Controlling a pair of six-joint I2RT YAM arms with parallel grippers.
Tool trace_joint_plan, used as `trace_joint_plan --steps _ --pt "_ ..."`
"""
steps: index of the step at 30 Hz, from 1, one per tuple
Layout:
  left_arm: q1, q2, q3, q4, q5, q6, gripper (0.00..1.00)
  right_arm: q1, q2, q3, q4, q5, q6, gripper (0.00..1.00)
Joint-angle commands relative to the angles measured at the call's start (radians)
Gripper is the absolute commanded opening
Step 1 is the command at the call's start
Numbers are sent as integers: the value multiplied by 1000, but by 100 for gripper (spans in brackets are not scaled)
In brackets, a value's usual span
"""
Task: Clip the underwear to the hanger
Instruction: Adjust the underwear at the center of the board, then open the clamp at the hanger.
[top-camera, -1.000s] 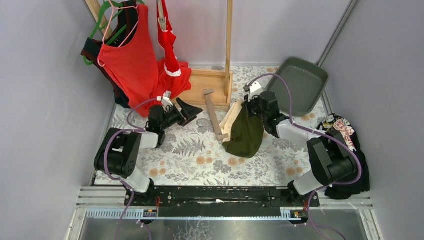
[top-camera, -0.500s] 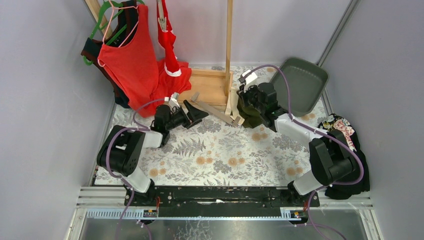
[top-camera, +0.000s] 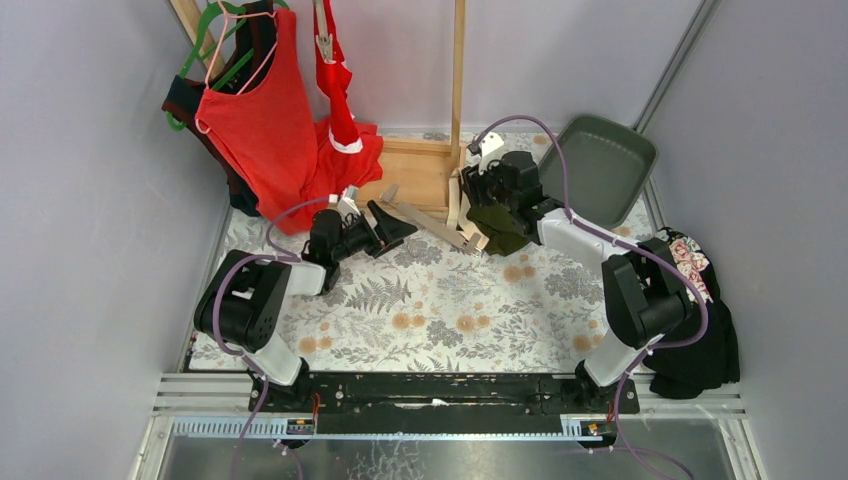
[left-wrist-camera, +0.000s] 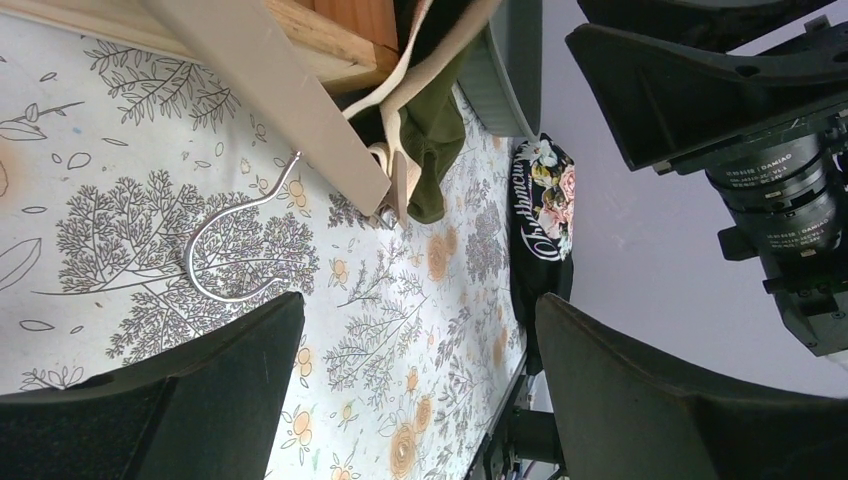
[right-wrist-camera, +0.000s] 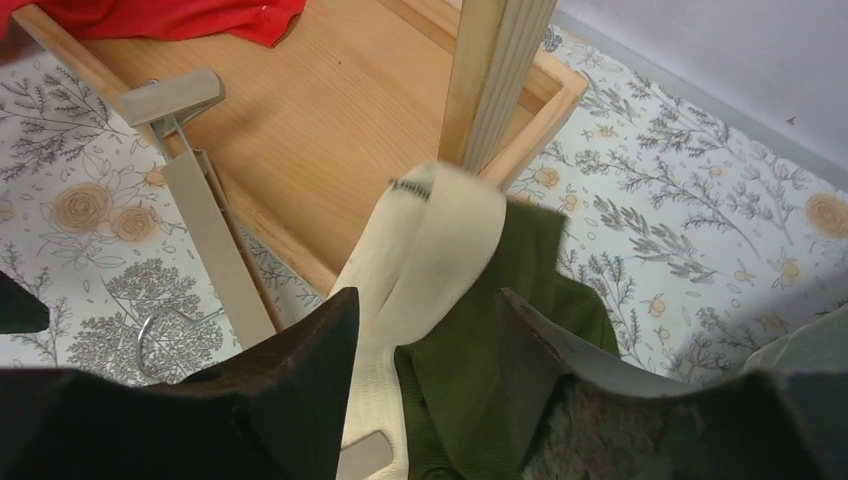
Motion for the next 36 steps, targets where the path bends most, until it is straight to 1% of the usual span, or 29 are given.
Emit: trace_joint_plan --steps 1,6,9,11,14,19,23,27,33,36 --pt "-2 -23 12 -29 -34 29 84 10 -27 44 -17 -19 60 59" --pt "-3 -72 3 -105 -114 35 84 72 -53 -12 -28 -11 68 61" --pt "-2 -102 10 -132 -144 34 84 97 -15 -19 -64 -74 103 63" --pt "-1 -116 13 -145 -154 30 84 99 24 -47 -25 -107 145 64" --pt "2 -139 13 -158 -158 29 84 99 58 -79 23 -156 195 68" --pt "15 -174 7 -193 -165 43 85 98 135 -49 0 -242 246 71" --pt "33 -197 3 -211 -165 51 85 98 163 -51 22 -240 259 72" --pt "48 -209 13 -238 -161 61 85 99 194 -30 1 -241 266 72" --pt "63 -216 25 -263 -160 74 85 103 202 -31 -5 -315 305 72" --pt "70 -214 34 -280 -161 81 85 125 191 -44 -5 -328 322 72"
